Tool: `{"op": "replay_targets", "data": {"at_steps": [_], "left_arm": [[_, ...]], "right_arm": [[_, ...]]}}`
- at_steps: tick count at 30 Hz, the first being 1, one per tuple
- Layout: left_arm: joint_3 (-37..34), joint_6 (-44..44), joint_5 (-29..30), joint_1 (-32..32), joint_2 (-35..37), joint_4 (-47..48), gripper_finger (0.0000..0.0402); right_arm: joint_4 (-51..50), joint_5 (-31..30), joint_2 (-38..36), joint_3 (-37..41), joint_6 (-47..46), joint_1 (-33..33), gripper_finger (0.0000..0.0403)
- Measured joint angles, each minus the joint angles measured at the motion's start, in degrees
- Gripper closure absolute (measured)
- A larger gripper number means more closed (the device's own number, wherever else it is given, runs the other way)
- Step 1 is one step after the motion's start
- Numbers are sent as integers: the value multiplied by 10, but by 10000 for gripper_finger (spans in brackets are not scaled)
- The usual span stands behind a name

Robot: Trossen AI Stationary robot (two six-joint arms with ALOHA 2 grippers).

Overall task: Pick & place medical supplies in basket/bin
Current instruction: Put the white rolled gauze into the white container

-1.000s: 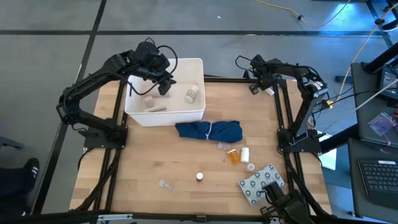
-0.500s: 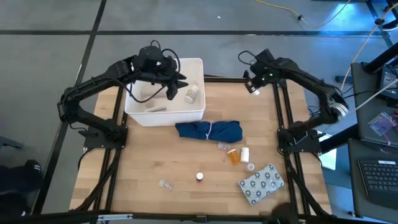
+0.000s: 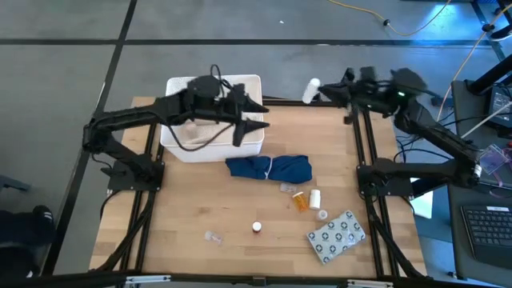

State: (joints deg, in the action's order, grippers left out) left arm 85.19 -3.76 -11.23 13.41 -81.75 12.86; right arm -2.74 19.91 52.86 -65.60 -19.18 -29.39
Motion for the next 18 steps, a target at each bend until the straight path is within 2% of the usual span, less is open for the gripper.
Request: {"op": "replay_targets", "data": {"at_steps": [4, 9, 18], "left_arm": [[0, -1, 38, -25, -41, -60, 169], [0, -2, 57, -42, -83, -141, 171], [0, -2, 56, -63, -101, -187, 172]], "right_arm": [[86, 2, -2, 0, -3, 66, 403], [96, -2, 27, 0, 2, 129, 403], [97, -6, 84, 0, 28, 163, 403]]}}
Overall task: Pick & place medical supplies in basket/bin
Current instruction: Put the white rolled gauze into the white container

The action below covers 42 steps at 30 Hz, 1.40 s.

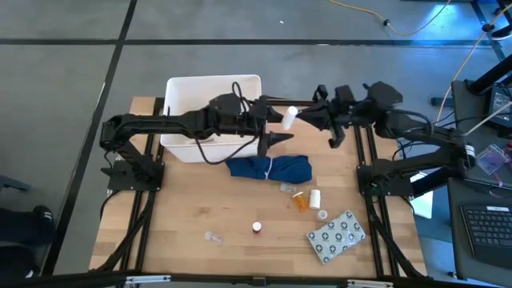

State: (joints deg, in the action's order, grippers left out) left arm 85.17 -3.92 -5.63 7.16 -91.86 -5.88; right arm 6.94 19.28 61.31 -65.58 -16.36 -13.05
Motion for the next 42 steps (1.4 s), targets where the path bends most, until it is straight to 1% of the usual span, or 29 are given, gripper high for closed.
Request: {"op": "replay_targets", "data": {"at_steps": [8, 12, 18, 24, 31, 34, 37, 39, 42], "left_arm": [[0, -4, -1, 0, 12, -4, 173], [0, -9, -2, 0, 23, 6, 174], [0, -14, -3, 6, 33, 17, 181], [0, -15, -5, 16, 33, 35, 219], [0, -14, -5, 24, 43, 41, 295], [0, -14, -5, 26, 50, 45, 328], [0, -14, -12, 28, 60, 58, 349], [0, -15, -18, 29, 65, 79, 354], [0, -13, -19, 33, 74, 149, 352]], "right_arm": [[-1, -1, 28, 0, -2, 0, 403], [-28, -1, 29, 0, 1, 0, 403], [-29, -2, 29, 0, 0, 0, 403], [-27, -16, 29, 0, 0, 0, 403], [-27, -18, 28, 0, 2, -1, 393], [-28, -19, 28, 0, 16, -1, 382], [-29, -18, 28, 0, 32, 0, 358], [-29, -18, 28, 0, 34, 0, 333], [-29, -18, 28, 0, 34, -2, 290]]}}
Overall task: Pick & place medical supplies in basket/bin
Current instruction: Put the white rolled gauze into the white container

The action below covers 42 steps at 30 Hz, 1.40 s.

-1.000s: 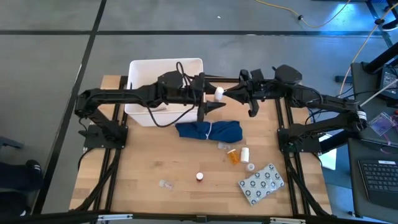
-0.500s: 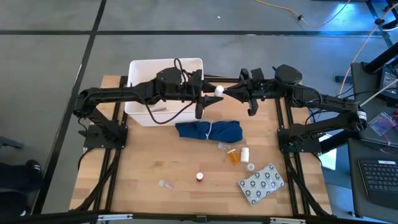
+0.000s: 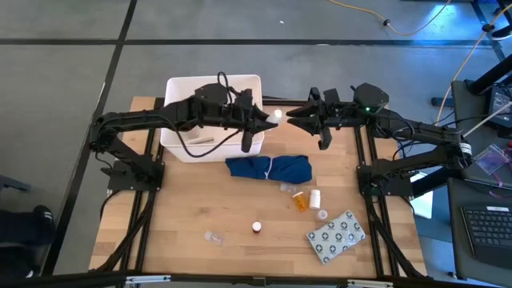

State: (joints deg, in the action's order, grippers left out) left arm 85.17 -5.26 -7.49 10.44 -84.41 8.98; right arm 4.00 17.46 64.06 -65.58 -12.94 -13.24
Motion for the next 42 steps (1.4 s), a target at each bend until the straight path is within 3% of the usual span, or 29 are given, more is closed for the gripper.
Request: {"op": "replay_targets", "data": {"at_steps": [7, 12, 16, 19, 25, 34, 42], "left_arm": [[0, -1, 62, 27, 35, 314, 352], [0, -43, 156, 45, 41, 532, 351], [-5, -49, 196, 68, 33, 657, 352], [-25, -54, 182, 93, 32, 684, 352], [-92, -19, 89, 144, 31, 697, 352], [-182, 42, 34, 213, 34, 673, 352], [-203, 116, -114, 265, 29, 641, 352]], "right_arm": [[-53, 2, -1, 0, 0, -21, 206], [-117, 2, -1, 0, -1, -40, 183], [-137, 2, -1, 0, 0, -48, 180], [-136, 2, 0, 0, 0, -50, 179], [-137, 2, 0, 0, 15, -50, 179], [-156, 1, 0, 0, 15, -50, 179], [-161, -5, 0, 0, 15, -50, 179]]}}
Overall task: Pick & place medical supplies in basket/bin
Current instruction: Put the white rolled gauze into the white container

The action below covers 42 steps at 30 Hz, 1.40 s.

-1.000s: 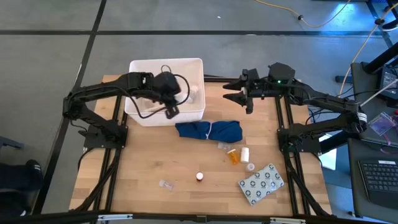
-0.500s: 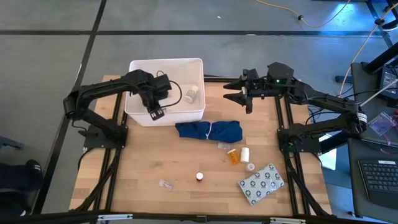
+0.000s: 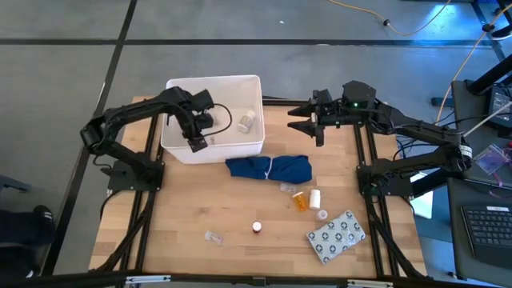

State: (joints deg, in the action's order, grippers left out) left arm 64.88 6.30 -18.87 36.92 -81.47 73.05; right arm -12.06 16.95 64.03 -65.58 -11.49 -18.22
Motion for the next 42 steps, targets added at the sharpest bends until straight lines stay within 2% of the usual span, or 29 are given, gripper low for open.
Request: {"op": "replay_targets", "data": {"at_steps": [5, 10, 13, 19, 23, 30, 37, 42], "left_arm": [[0, 13, -46, 31, 0, 1, 352], [0, 23, -123, 67, 1, 0, 352], [1, 24, -91, 82, 1, 0, 352], [1, 20, 61, 99, 1, 1, 352], [1, 47, 105, 98, 1, 1, 352], [-5, 70, 108, 97, -7, -1, 352], [-52, 138, 108, 93, -30, -3, 352], [-81, 155, 108, 87, -36, -17, 347]], "right_arm": [[-1, 0, 0, 0, 0, 0, 179], [-2, 0, 0, 0, 0, 0, 179], [-2, 0, 0, 0, 0, 0, 179], [-2, 0, 0, 0, 0, 0, 179], [-3, 0, 0, 0, 1, 0, 179], [-3, 0, 0, 0, 2, 0, 179], [-10, 0, 0, 0, 2, 0, 179], [-27, 0, 0, 0, 2, 0, 179]]}}
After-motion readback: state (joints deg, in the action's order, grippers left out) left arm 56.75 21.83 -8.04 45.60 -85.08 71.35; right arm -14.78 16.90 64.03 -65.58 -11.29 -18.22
